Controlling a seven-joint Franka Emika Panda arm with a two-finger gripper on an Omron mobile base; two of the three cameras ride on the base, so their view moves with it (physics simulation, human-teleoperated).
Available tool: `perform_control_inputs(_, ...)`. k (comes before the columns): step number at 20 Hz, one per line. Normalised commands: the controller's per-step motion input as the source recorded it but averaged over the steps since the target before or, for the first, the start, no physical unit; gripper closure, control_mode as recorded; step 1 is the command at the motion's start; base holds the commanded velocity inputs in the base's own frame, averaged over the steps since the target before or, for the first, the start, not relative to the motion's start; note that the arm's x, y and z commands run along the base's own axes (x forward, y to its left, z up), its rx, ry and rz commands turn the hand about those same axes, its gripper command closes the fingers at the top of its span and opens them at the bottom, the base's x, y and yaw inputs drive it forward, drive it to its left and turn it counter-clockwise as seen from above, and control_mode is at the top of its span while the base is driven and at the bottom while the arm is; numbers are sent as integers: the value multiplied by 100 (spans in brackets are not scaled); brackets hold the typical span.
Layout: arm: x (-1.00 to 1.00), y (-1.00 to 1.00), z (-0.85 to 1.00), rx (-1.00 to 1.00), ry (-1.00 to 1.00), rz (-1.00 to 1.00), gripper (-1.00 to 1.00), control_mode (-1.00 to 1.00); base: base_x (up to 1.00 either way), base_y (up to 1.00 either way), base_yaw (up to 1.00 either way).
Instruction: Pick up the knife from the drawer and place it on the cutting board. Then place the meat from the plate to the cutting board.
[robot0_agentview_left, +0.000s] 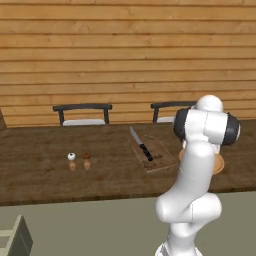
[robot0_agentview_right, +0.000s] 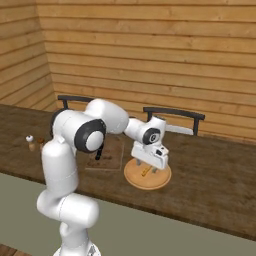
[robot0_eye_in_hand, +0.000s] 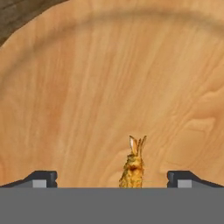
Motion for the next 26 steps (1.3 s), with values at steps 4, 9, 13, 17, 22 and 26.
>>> perform_control_inputs(4,-41,15,-1,0,0,0,-100,-100,0,0,0)
perform_control_inputs(9,-9,2,0,0,0,0,-100,-100,0,0,0)
perform_control_inputs(13,21,-7,0,0,1,2,100,-100,0,0,0)
perform_control_inputs(17,4,0,0,0,0,0,100,-100,0,0,0)
perform_control_inputs(22,0,0,15,-2,0,0,100,-100,0,0,0)
perform_control_inputs(26,0,0,35,-3,0,0,100,-100,0,0,0)
